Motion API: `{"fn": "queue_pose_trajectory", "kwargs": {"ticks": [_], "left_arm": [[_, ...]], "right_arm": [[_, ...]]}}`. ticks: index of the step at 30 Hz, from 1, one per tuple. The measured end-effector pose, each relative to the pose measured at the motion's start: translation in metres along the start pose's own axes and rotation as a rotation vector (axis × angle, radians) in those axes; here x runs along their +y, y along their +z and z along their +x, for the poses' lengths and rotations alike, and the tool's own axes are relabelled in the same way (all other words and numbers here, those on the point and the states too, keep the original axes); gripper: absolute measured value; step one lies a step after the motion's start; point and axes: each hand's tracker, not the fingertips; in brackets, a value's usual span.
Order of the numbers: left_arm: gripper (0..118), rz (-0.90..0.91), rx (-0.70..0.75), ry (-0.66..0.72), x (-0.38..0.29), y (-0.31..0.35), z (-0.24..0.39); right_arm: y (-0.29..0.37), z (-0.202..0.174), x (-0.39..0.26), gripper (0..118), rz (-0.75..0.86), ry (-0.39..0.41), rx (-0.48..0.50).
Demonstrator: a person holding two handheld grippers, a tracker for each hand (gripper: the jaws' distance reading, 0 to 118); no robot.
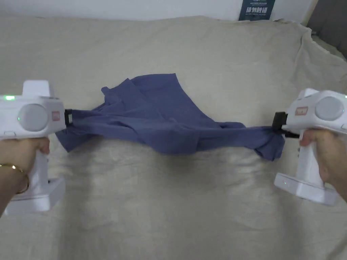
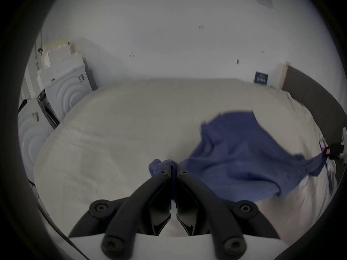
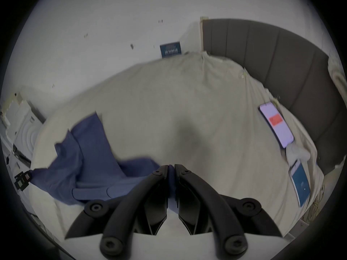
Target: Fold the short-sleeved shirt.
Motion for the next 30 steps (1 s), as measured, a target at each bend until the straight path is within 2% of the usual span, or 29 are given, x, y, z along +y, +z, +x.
{"fn": "queue_pose_trajectory", "kwargs": {"ticks": [5,13,25,27,28,29,30], "left_arm": [[0,-0.038,-0.005,-0.024,-0.068,0.031,-0.007],[0,-0.06,-0.005,-0.103,-0.142,0.082,-0.011],[2,-0.109,-0.037,-0.04,-0.204,0.102,-0.025],[23,-0.122,-0.026,-0.023,-0.205,0.102,-0.025],[46,-0.127,-0.011,-0.002,-0.206,0.103,-0.027],[67,-0.121,-0.01,0.019,-0.204,0.105,-0.03],[81,-0.103,-0.025,0.046,-0.201,0.109,-0.036]], "right_arm": [[0.023,0.016,-0.059,6,-0.033,0.008,0.015],[0.059,0.036,-0.12,6,-0.055,0.079,0.044],[0.073,0.062,-0.17,6,-0.105,0.097,0.064],[0.072,0.062,-0.172,8,-0.114,0.097,0.068],[0.073,0.062,-0.172,20,-0.12,0.097,0.063],[0.074,0.062,-0.172,37,-0.115,0.099,0.057],[0.077,0.062,-0.171,57,-0.099,0.108,0.044]]}}
